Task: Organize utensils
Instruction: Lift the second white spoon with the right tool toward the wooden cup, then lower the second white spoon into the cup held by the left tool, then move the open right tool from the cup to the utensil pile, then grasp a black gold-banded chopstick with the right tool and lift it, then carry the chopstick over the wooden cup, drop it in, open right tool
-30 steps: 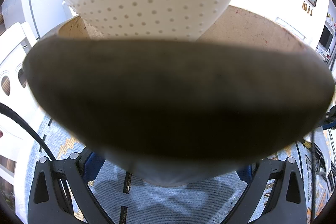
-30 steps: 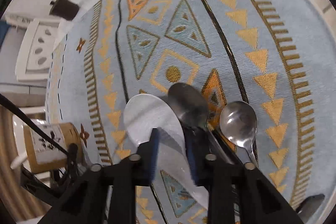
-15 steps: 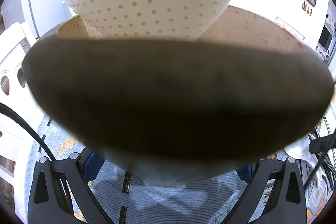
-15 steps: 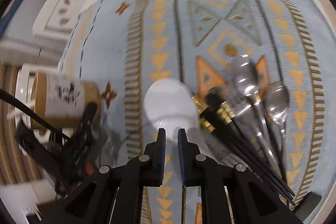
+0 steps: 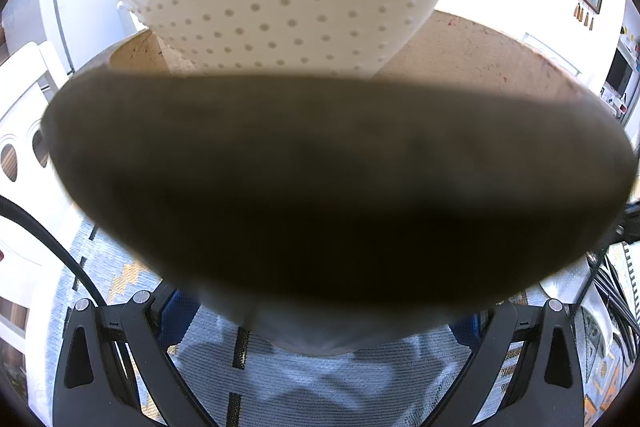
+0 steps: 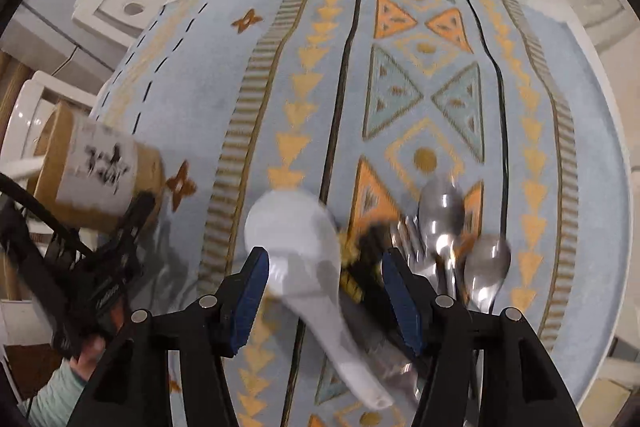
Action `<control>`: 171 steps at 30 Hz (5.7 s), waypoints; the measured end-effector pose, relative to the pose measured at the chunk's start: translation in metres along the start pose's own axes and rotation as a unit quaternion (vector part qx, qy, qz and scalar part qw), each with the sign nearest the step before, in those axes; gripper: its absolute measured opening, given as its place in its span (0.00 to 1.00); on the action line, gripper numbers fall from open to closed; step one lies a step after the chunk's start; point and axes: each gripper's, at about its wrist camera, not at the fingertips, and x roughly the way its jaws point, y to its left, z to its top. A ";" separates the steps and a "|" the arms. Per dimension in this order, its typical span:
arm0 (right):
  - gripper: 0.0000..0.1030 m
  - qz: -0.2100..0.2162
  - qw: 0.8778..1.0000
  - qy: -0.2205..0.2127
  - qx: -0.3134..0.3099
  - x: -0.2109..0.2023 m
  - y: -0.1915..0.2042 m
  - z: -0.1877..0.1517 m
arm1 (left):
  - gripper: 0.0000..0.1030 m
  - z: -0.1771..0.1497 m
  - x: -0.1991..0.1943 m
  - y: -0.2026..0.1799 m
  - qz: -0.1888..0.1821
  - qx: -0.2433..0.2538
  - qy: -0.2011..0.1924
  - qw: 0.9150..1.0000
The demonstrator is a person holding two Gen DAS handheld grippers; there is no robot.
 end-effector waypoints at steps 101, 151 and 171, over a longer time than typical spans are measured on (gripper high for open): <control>0.75 0.079 0.921 -0.340 0.174 -0.323 -0.103 -0.148 | 0.92 -0.002 -0.003 -0.004 0.039 0.018 -0.017 0.999; 0.08 -0.070 0.968 0.061 -0.234 0.031 0.048 -0.015 | 0.93 0.008 0.006 0.006 0.025 0.003 -0.002 1.000; 0.06 0.232 0.915 -0.310 -0.112 -0.226 0.053 0.006 | 0.93 0.012 0.012 0.002 0.054 0.024 0.002 0.998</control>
